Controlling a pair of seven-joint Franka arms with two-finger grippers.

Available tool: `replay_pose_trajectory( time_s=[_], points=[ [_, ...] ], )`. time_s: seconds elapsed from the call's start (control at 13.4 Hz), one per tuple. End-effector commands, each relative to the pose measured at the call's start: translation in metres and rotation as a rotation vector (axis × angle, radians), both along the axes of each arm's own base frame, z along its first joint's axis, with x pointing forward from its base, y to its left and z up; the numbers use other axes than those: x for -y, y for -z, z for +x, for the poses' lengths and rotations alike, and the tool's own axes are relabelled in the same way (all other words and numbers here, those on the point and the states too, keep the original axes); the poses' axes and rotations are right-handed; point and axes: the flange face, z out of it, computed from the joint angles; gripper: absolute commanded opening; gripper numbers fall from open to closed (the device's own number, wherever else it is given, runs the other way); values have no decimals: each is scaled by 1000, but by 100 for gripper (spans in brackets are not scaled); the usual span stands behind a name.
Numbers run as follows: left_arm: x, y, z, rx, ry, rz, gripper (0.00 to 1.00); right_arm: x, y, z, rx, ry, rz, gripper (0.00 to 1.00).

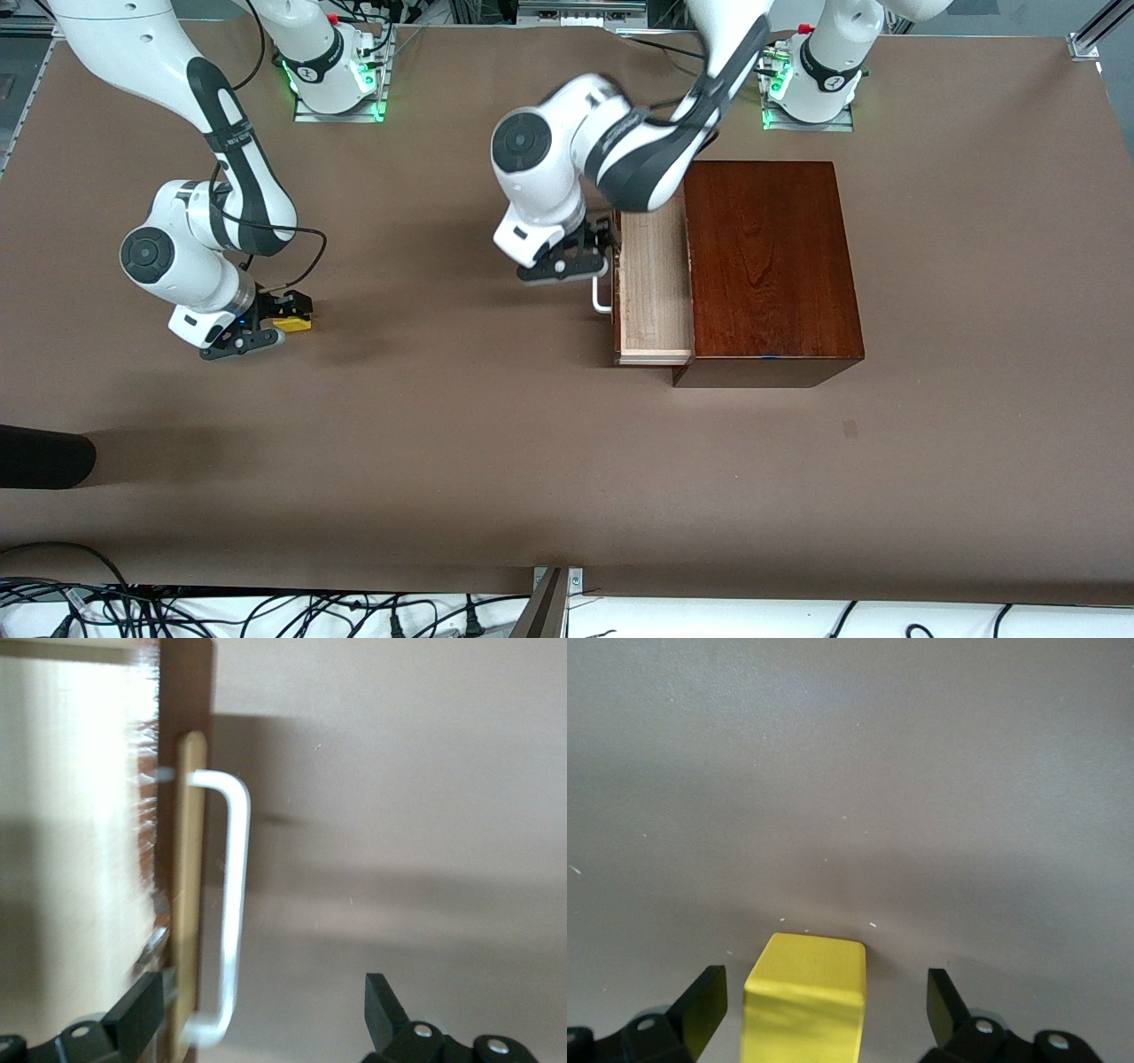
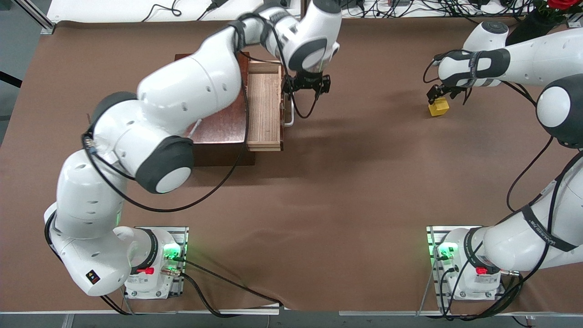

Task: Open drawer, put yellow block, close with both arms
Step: 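Release the handle and raise the left gripper back toward its rest pose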

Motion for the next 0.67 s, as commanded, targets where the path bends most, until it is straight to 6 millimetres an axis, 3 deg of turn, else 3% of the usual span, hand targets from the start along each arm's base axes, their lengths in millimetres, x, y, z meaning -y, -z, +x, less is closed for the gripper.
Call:
replay_pose_trajectory(
  time_s=[0.0, 0.15, 0.22, 0.3, 0.37, 0.45, 0.52, 0.6],
  points=[
    [-6, -13, -4, -37, -27, -5, 100, -2, 7, -1, 10, -14, 13, 100],
    [-9, -21, -7, -48, -25, 4, 100, -4, 11, -2, 5, -17, 14, 98],
    [-12, -28, -8, -56, -27, 9, 100, -4, 11, -2, 5, -15, 14, 89],
    [-20, -44, -7, -57, -29, 5, 100, -4, 11, -2, 6, -15, 14, 76],
    [-35, -66, 0, -54, -23, -18, 100, -4, 12, -2, 5, -15, 14, 55],
    [-51, -82, 8, -55, -18, -37, 100, -4, 13, -3, 5, -15, 14, 41],
    [-68, -97, 14, -57, -25, -43, 100, -4, 13, -3, 5, -15, 14, 31],
    [-85, -110, 20, -54, -47, -44, 100, -4, 12, -2, 5, -15, 14, 28]
  ],
)
